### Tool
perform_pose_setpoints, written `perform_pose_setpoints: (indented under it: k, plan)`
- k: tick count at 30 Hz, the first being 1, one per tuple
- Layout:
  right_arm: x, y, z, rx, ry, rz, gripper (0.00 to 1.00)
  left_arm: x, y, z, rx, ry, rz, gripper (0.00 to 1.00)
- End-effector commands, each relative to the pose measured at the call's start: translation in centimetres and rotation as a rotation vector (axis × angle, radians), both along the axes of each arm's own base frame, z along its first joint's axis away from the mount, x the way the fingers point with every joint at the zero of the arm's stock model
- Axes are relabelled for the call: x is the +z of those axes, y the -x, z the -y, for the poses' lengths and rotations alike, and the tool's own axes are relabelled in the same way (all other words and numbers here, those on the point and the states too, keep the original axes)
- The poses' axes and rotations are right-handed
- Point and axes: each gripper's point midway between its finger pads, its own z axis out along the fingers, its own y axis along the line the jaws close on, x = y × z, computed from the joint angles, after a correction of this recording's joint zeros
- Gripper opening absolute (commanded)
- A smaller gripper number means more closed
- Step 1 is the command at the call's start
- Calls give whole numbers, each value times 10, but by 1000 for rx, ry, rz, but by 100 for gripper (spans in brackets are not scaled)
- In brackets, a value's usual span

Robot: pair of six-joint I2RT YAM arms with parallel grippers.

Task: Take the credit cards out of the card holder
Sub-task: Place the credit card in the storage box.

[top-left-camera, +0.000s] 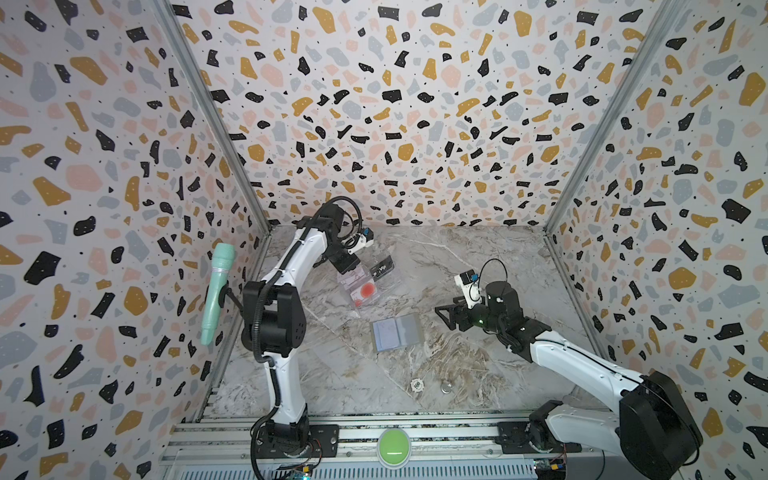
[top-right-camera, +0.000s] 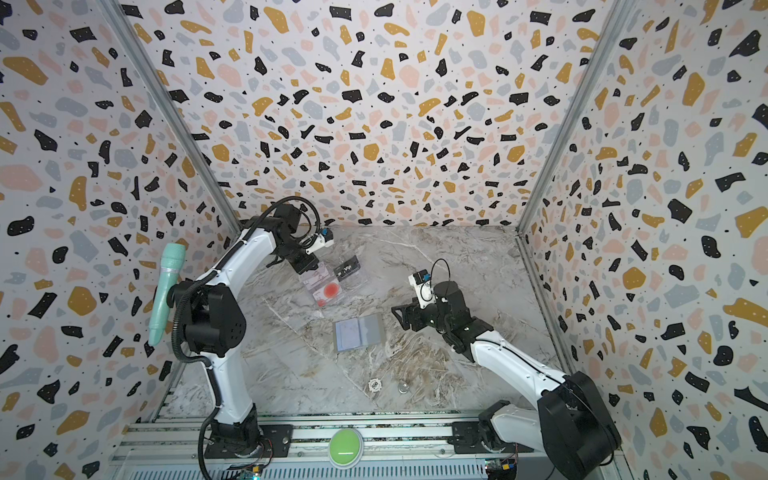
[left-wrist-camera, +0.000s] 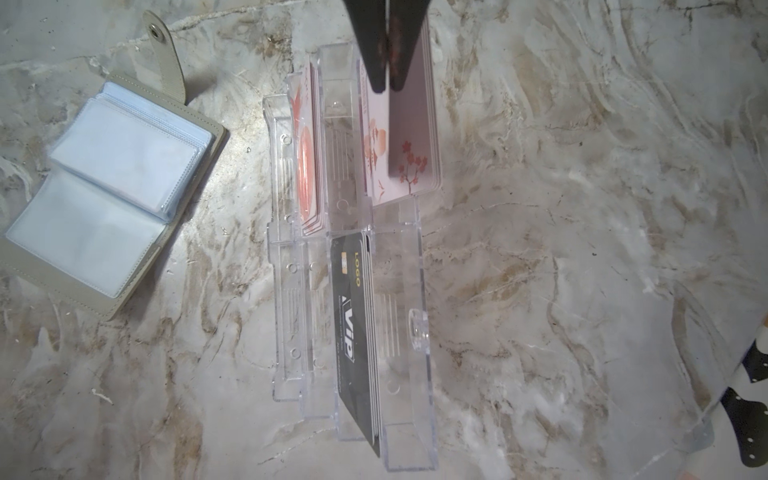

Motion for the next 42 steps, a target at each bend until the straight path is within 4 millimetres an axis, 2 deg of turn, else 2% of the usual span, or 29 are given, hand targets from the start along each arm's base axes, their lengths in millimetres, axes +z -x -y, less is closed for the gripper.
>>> perform_pose_setpoints:
  k: [1, 10, 19, 30, 32, 38, 42]
  plan:
    - [1, 1, -3, 15, -9, 10, 81, -2, -2, 9, -26, 46, -13, 0]
    - [0, 3, -2, 15, -15, 10, 81, 4, -5, 13, -4, 76, -3, 0]
    - [-1, 4, -2, 16, -14, 7, 81, -3, -16, 3, 66, 31, 35, 0]
    - [-1, 6, -2, 19, -20, 7, 81, -9, -16, 0, 93, 24, 26, 0]
    - [-1, 6, -3, 21, -22, 7, 81, -7, -15, -1, 102, 22, 30, 7]
    - [-1, 5, -3, 24, -22, 4, 81, 0, -15, -7, 155, 4, 45, 14]
    - [-2, 6, -3, 25, -18, 1, 81, 14, -15, -9, 187, 16, 70, 17]
